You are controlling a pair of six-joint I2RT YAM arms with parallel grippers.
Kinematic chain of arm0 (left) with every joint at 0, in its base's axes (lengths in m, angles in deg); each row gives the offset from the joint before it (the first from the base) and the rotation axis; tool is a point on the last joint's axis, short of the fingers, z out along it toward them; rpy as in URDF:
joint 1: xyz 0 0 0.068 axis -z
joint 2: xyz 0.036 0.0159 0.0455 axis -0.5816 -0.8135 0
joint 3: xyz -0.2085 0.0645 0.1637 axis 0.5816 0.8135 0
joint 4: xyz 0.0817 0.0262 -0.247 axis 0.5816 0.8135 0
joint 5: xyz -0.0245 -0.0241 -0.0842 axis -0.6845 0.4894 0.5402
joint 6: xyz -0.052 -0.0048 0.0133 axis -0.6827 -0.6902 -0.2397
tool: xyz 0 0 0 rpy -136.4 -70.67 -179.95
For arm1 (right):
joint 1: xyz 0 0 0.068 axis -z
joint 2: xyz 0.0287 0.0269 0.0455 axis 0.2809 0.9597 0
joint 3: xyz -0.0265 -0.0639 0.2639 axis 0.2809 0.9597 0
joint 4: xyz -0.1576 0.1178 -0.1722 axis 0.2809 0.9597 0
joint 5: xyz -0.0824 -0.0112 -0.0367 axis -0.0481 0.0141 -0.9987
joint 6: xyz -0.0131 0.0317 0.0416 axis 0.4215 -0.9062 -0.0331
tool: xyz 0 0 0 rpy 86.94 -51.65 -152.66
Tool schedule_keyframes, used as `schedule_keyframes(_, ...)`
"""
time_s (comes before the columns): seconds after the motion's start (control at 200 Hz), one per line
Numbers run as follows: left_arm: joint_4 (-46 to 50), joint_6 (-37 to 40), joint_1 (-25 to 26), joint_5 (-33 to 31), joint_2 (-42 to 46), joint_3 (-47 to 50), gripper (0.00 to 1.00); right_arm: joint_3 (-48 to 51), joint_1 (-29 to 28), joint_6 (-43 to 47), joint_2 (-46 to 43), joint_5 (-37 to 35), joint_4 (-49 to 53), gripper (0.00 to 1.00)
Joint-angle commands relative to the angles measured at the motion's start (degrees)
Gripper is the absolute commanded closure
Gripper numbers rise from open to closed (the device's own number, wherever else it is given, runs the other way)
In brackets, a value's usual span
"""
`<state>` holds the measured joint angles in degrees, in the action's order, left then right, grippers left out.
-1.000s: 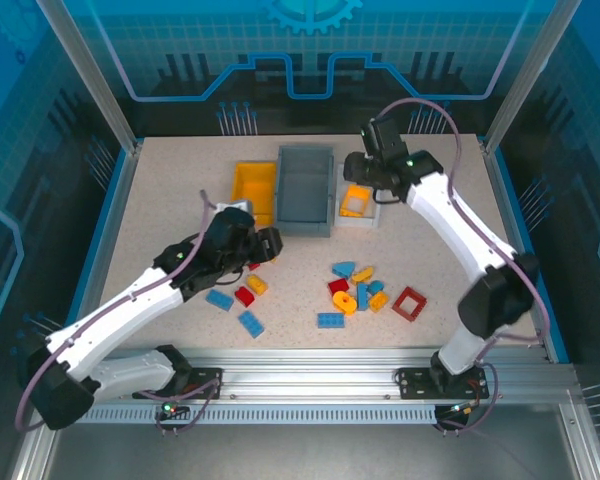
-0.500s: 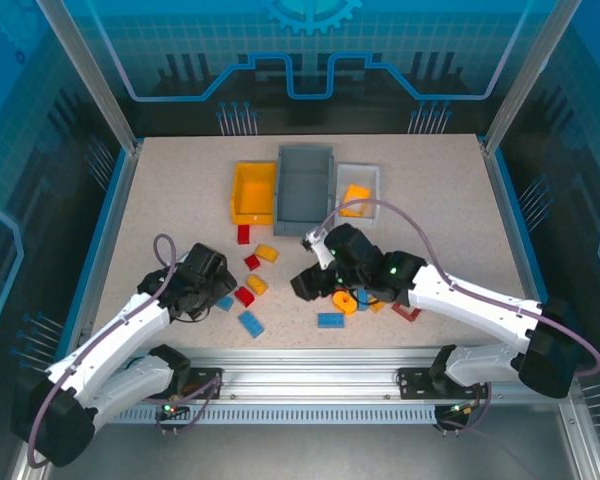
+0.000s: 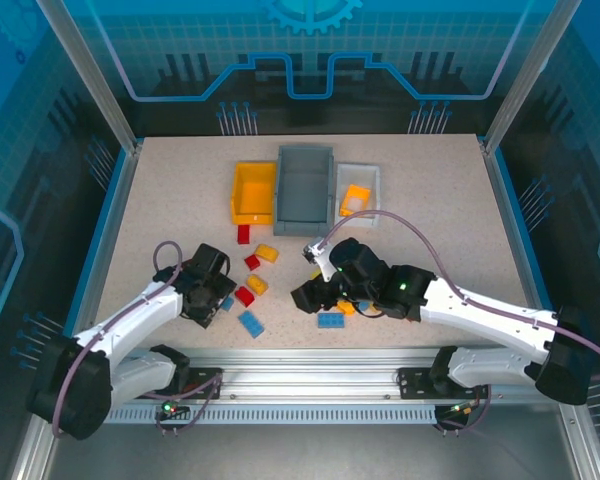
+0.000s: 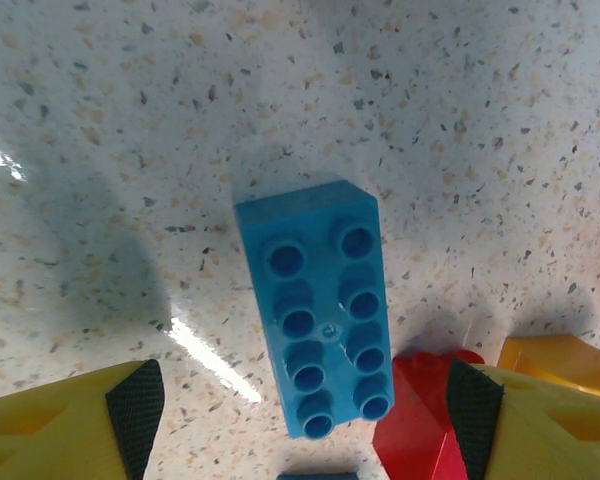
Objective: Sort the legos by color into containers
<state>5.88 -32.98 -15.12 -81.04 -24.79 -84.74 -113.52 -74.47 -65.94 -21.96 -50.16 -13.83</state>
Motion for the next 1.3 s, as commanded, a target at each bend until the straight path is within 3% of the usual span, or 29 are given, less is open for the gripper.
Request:
schedule_keyframes(0.0,-3.8,-3.5,-0.7,1.2,-1.7,1.2,0.22,1.8,-0.6,-0.8,-1.1,-0.9,-0.6,0.32)
schedule_keyframes(0.155,-3.9,-3.9,-0.7,0.4,-4.0,1.1,0.26,2.9,-0.7,-1.9,-1.5,-0.7,-1.4,0.33)
schedule_keyframes(0.51,-6.8,-4.7,-0.7,-0.7,-7.7,1.8,0.5,4.0,-0.8,-2.3,-2.7,-2.0,-0.8,0.34)
schedule_keyframes(0.77,-3.5,-1.9,-0.7,-3.2,-4.4,-0.4,0.6,4.7,-0.7,-3.0,-5.0,-3.6,-1.0,0.36)
schedule_keyframes(0.895,-0.8,4.2,-0.5,-5.3,-0.3,-5.5,0.63,6.3,-0.8,-3.9,-8.4,-5.8,-4.1,0.37)
schedule_keyframes(0.98,-1.2,13.1,-0.5,-5.7,-2.0,-12.3,0.62,8.6,-0.4,-5.2,-10.2,-7.8,-10.7,0.36)
schedule_keyframes(1.091,-1.3,24.3,-0.6,-4.1,-10.7,-24.2,0.59,8.9,-0.1,-6.5,-8.3,-11.9,-16.0,0.34)
schedule_keyframes(1.296,0.5,37.3,-2.3,-5.5,-32.8,-47.1,0.58,1.1,0.1,-5.6,-2.4,-16.9,-9.2,0.35)
